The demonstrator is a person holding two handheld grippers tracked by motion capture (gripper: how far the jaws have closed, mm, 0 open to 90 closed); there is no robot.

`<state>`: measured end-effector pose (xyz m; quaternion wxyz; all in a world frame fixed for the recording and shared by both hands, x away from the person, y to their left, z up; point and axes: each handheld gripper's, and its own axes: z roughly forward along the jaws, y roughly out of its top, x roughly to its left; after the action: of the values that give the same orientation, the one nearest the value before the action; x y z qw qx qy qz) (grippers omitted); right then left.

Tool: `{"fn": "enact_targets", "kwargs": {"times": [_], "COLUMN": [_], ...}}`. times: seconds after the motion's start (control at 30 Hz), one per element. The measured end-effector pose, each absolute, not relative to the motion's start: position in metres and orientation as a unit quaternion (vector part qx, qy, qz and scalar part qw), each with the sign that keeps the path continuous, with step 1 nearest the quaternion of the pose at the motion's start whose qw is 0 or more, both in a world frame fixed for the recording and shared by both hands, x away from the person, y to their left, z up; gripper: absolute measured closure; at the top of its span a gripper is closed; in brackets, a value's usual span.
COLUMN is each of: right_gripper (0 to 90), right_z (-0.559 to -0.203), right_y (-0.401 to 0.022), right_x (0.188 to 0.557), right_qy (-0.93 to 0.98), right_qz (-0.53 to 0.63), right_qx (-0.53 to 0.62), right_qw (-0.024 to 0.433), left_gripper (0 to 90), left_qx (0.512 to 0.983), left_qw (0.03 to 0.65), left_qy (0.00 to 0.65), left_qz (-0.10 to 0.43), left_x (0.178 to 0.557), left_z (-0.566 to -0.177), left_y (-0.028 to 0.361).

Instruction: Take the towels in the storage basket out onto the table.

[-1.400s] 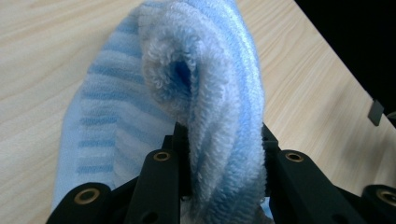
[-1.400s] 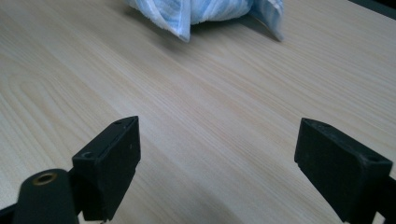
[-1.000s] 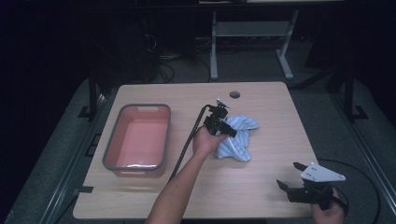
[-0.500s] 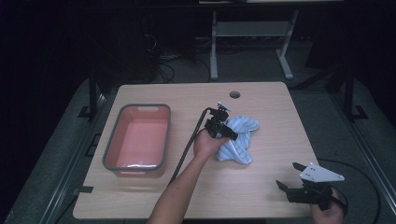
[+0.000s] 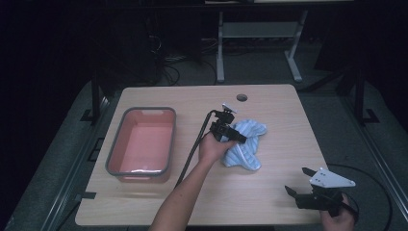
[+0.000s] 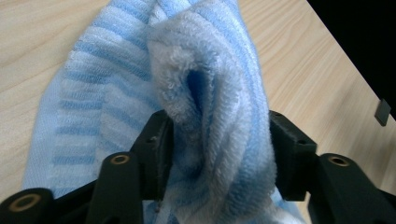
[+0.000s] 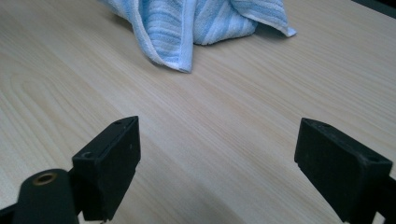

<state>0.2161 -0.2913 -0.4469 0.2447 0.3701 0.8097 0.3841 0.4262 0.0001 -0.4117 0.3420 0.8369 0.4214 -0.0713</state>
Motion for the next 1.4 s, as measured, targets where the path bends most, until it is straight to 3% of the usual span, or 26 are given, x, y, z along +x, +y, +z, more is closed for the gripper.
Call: {"fn": "enact_targets", "kwargs": {"times": [0.33,1.4], "right_gripper": [13.8,13.8], "right_z": [-0.447,-0.449], "right_y": [-0.291,-0.292], "right_x": [0.217,0.22], "right_qy": [0.811,0.81], "right_qz": [0.383,0.373], "right_qx": [0.37,0.382], "right_qw": [0.243,0.243], "left_gripper": [33.4,26.3], "left_qx": [0.831,0.816], "left_qw": [0.355,0.397], "left_qy": [0.424,0.416], "left_qz": [-0.067,-0.06], "left_x": [0.419,0.374], "left_z": [-0.404,-0.393], "left_y": [0.006,0.073]}}
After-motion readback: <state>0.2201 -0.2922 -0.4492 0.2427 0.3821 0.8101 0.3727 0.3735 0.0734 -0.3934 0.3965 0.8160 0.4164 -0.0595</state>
